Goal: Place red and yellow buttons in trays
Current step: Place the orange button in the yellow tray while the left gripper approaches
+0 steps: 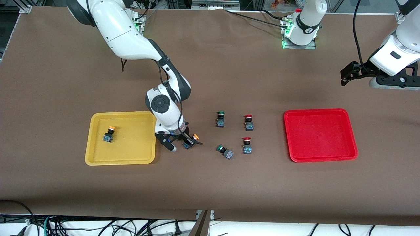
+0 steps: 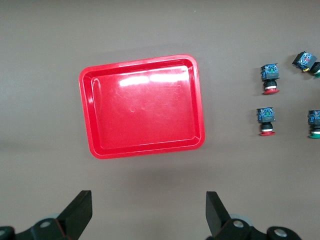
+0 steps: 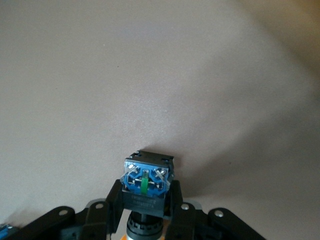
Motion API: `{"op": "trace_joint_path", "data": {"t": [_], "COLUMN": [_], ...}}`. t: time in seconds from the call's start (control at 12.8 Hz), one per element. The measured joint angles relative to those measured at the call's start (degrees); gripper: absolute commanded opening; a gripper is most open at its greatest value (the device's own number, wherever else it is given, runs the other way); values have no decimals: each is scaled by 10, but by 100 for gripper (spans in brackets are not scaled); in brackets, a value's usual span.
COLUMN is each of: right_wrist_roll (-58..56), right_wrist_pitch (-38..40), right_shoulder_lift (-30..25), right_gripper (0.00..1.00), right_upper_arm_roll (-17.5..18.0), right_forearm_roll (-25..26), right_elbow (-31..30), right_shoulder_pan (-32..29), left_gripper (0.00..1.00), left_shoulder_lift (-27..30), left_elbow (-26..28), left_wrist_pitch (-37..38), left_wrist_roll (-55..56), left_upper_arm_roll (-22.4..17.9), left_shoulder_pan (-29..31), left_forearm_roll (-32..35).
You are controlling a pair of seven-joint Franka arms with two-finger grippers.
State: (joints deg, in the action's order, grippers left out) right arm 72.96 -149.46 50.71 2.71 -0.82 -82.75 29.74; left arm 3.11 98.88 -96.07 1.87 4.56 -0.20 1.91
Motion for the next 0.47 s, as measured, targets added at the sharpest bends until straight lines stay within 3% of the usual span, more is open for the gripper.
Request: {"op": "trace_joint_path", "data": {"t": [0.23,0.47], "right_wrist_roll": [0,-25], "right_wrist_pitch": [8,122], "right_shoulder_lift": [-1,-20], "right_gripper": [0,0], "right_upper_arm_roll": [-1,-4], "right_forearm_roll": [2,6], "right_elbow": [6,37], "right_shoulder_pan": [0,0], "left_gripper": [100,100], "left_shoulder_lift": [0,0], "left_elbow": [0,0], "left_wrist_pitch": [0,0], "left_wrist_roll": [0,0], "left_upper_arm_roll": [0,0], "left_shoulder_pan": [0,0], "left_forearm_roll": [0,0]}}
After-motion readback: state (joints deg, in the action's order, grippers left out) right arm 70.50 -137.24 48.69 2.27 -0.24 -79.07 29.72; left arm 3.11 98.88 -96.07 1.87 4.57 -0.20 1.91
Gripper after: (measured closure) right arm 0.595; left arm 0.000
